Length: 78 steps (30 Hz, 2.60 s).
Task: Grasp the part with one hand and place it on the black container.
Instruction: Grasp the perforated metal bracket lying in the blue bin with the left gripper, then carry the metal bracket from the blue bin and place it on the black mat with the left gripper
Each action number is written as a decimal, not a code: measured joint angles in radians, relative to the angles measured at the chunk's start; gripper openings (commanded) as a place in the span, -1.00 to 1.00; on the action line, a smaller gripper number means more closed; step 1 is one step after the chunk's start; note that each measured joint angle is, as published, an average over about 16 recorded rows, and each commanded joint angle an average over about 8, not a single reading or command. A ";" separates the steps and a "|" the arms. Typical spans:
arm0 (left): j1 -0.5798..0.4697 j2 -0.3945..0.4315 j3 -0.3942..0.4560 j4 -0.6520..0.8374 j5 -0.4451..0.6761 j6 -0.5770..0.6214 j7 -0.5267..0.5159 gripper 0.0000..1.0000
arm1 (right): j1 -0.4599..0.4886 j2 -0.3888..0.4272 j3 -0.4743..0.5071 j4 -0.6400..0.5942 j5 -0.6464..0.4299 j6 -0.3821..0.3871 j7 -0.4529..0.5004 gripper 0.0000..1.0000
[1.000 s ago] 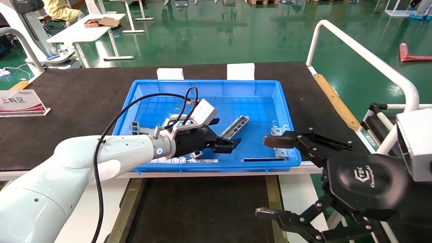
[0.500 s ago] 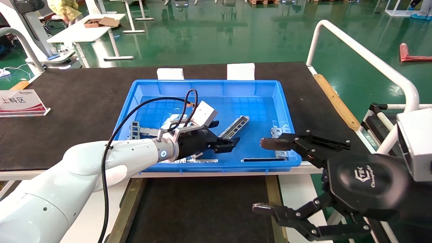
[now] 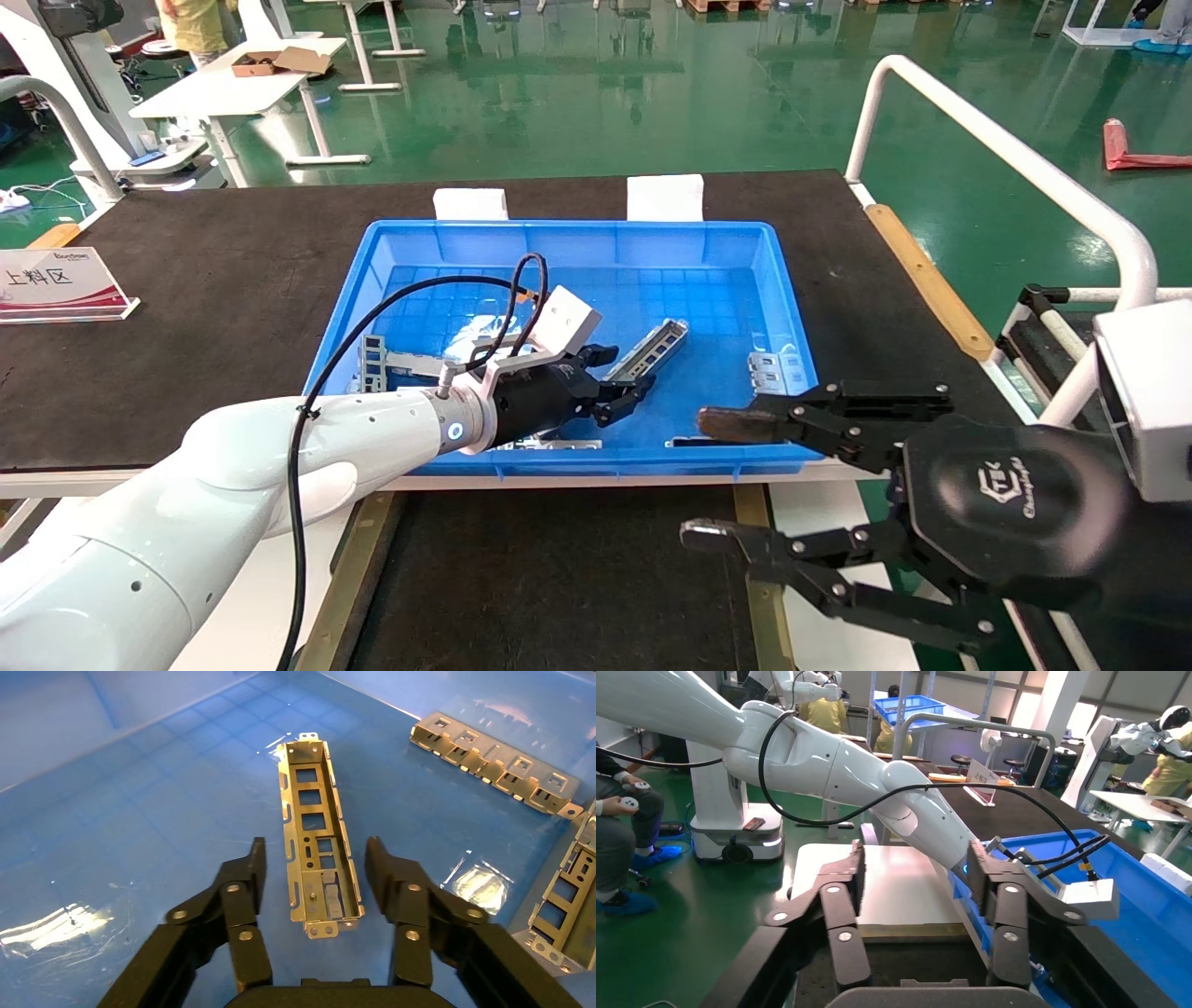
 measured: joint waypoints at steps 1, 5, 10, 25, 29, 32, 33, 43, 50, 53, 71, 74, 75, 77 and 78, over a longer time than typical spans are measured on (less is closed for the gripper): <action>0.000 0.000 0.005 0.001 -0.007 -0.002 0.001 -1.00 | 0.000 0.000 0.000 0.000 0.000 0.000 0.000 -1.00; -0.002 -0.001 0.024 0.003 -0.034 -0.006 0.007 -1.00 | 0.000 0.000 0.000 0.000 0.000 0.000 0.000 -1.00; -0.008 -0.002 0.041 0.006 -0.069 -0.007 0.018 -1.00 | 0.000 0.000 0.000 0.000 0.000 0.000 0.000 -1.00; -0.037 -0.060 0.008 -0.018 -0.196 0.151 0.152 -1.00 | 0.000 0.000 0.000 0.000 0.000 0.000 0.000 -1.00; -0.036 -0.110 -0.014 -0.057 -0.230 0.246 0.192 -1.00 | 0.000 0.000 0.000 0.000 0.000 0.000 0.000 -1.00; -0.028 -0.159 -0.027 -0.107 -0.252 0.317 0.208 -1.00 | 0.000 0.000 0.000 0.000 0.000 0.000 0.000 -1.00; -0.024 -0.178 -0.031 -0.127 -0.259 0.339 0.210 -1.00 | 0.000 0.000 0.000 0.000 0.000 0.000 0.000 -1.00; 0.053 -0.395 -0.046 -0.436 -0.317 0.463 0.129 -1.00 | 0.000 0.000 0.000 0.000 0.000 0.000 0.000 -1.00; 0.147 -0.532 -0.039 -0.686 -0.333 0.419 0.044 -1.00 | 0.000 0.000 0.000 0.000 0.000 0.000 0.000 -1.00; 0.196 -0.577 -0.029 -0.772 -0.330 0.378 0.018 -1.00 | 0.000 0.000 0.000 0.000 0.000 0.000 0.000 -1.00; 0.505 -0.640 0.074 -0.911 -0.282 0.042 -0.073 -1.00 | 0.000 0.000 0.000 0.000 0.000 0.000 0.000 -1.00; 0.535 -0.618 0.095 -0.900 -0.276 -0.051 -0.113 -1.00 | 0.000 0.000 0.000 0.000 0.000 0.000 0.000 -1.00; 0.542 -0.609 0.102 -0.896 -0.275 -0.083 -0.128 -1.00 | 0.000 0.000 0.000 0.000 0.000 0.000 0.000 -1.00; 0.554 -0.588 0.119 -0.885 -0.273 -0.147 -0.162 -1.00 | 0.000 0.000 0.000 0.000 0.000 0.000 0.000 -1.00; 0.557 -0.576 0.127 -0.879 -0.273 -0.178 -0.180 -1.00 | 0.000 0.000 0.000 0.000 0.000 0.000 0.000 -1.00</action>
